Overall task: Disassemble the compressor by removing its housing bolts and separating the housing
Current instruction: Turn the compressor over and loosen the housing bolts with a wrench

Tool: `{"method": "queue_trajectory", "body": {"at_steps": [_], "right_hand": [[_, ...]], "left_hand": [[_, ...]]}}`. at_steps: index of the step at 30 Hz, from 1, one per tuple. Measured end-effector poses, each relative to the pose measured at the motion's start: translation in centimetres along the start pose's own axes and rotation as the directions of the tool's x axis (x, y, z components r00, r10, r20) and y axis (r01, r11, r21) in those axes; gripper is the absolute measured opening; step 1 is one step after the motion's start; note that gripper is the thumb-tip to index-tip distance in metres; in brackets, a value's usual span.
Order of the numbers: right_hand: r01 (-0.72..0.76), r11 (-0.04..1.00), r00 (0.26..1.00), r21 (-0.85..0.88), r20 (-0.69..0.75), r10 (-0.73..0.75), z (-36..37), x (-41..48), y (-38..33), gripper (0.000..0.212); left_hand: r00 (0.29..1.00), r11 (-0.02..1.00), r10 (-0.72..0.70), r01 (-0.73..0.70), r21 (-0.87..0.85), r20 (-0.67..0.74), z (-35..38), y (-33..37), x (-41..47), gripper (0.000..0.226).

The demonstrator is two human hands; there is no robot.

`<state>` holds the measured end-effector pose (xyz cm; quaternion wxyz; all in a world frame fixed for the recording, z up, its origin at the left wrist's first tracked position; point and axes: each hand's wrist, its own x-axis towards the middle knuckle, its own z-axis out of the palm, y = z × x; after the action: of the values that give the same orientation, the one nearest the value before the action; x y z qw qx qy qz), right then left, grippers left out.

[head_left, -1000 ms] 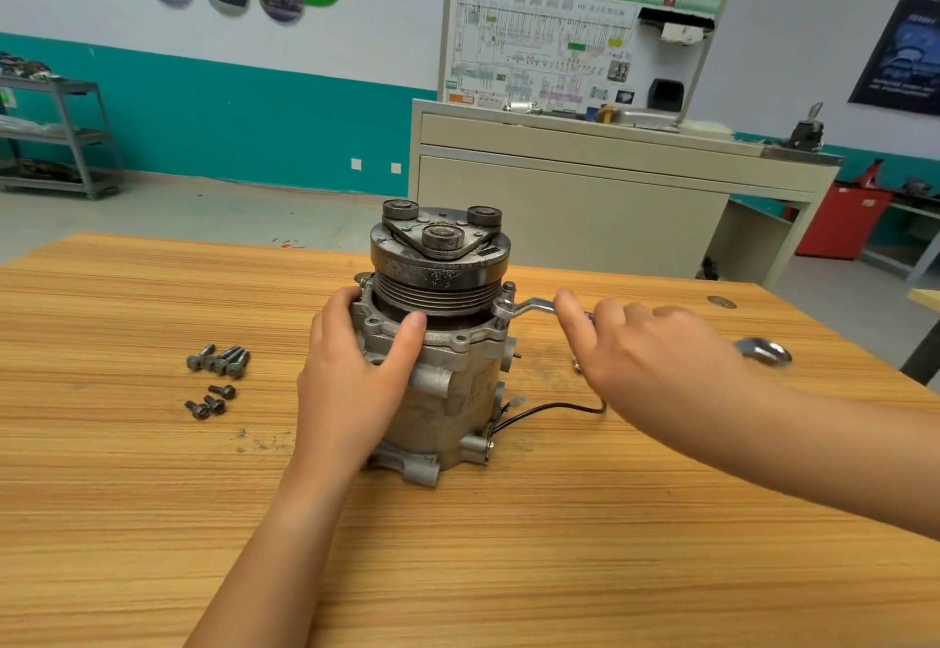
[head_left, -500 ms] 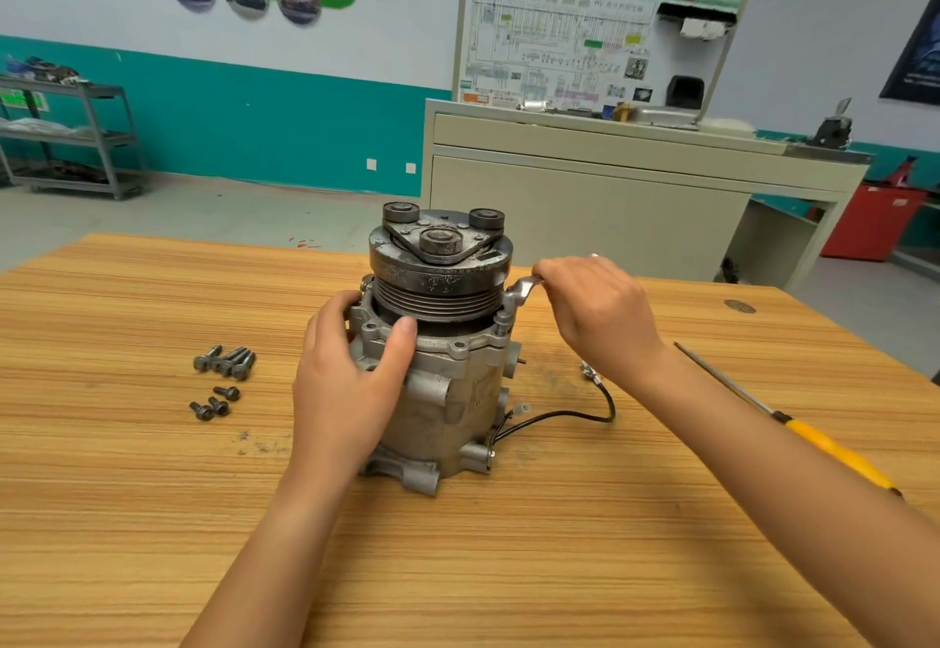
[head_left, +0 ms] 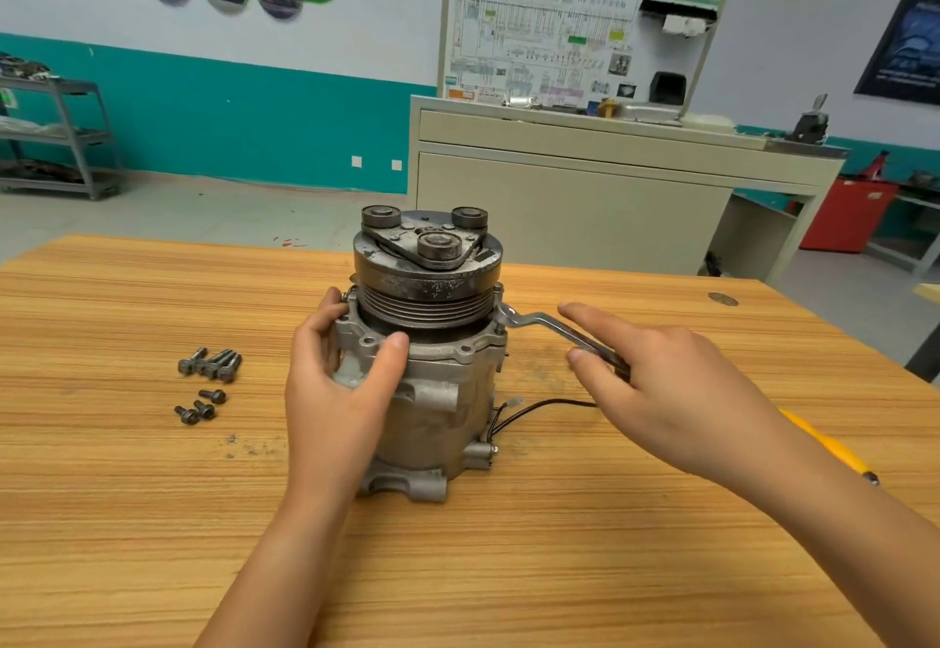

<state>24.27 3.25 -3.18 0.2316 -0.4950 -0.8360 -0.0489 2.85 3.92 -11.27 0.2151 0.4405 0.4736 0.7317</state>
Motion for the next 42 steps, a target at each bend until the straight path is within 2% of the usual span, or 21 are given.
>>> {"method": "queue_trajectory", "body": {"at_steps": [5,12,15,17,20,23,29,33,37,39,42], "right_hand": [[-0.026,1.0,0.999,-0.017,-0.024,0.026,-1.0,0.1,-0.4,0.051],[-0.021,0.994,1.0,-0.105,0.008,0.022,-2.5,-0.4,-1.0,0.038],[0.007,0.964,0.998,-0.266,0.058,0.009,-3.1,0.1,-2.0,0.037],[0.037,0.896,0.994,-0.443,0.106,0.012,-3.3,0.4,-3.0,0.039],[0.089,0.774,0.979,-0.627,0.2,0.049,-2.7,0.3,-5.2,0.058],[0.073,0.762,0.954,-0.643,0.269,0.135,-2.2,0.1,-7.1,0.064],[0.139,0.736,0.897,-0.663,0.399,0.191,-2.9,0.4,-8.9,0.059],[0.237,0.7,0.895,-0.673,0.432,0.111,-2.3,0.6,-8.7,0.057],[0.258,0.643,0.931,-0.721,0.363,0.034,-2.2,0.0,-6.1,0.058],[0.255,0.616,0.939,-0.745,0.342,0.026,-2.6,0.2,-5.0,0.052],[0.256,0.617,0.945,-0.744,0.326,0.001,-3.2,0.8,-4.6,0.022]], "left_hand": [[0.998,0.999,0.027,-0.025,0.036,-0.049,0.8,0.6,-2.6,0.044],[0.998,0.995,0.027,-0.021,0.094,-0.064,0.9,1.2,-3.0,0.048],[0.998,0.997,0.021,-0.016,0.082,-0.058,0.9,1.2,-3.0,0.05],[0.998,0.997,0.02,-0.016,0.082,-0.054,0.8,1.1,-2.9,0.05],[0.998,0.996,0.019,-0.014,0.09,-0.059,0.7,1.0,-2.9,0.05],[0.997,0.996,0.028,-0.022,0.081,-0.068,0.8,1.0,-2.9,0.05],[0.998,0.996,0.03,-0.025,0.091,-0.061,0.8,1.0,-2.9,0.05],[0.998,0.996,0.032,-0.027,0.089,-0.053,0.8,0.9,-2.9,0.049],[0.998,0.996,0.051,-0.047,0.07,-0.044,0.8,0.7,-2.9,0.049],[0.998,0.997,0.048,-0.046,0.058,-0.04,0.7,0.7,-2.9,0.047],[0.997,0.995,0.065,-0.062,0.078,-0.038,0.6,0.6,-2.9,0.046]]}}
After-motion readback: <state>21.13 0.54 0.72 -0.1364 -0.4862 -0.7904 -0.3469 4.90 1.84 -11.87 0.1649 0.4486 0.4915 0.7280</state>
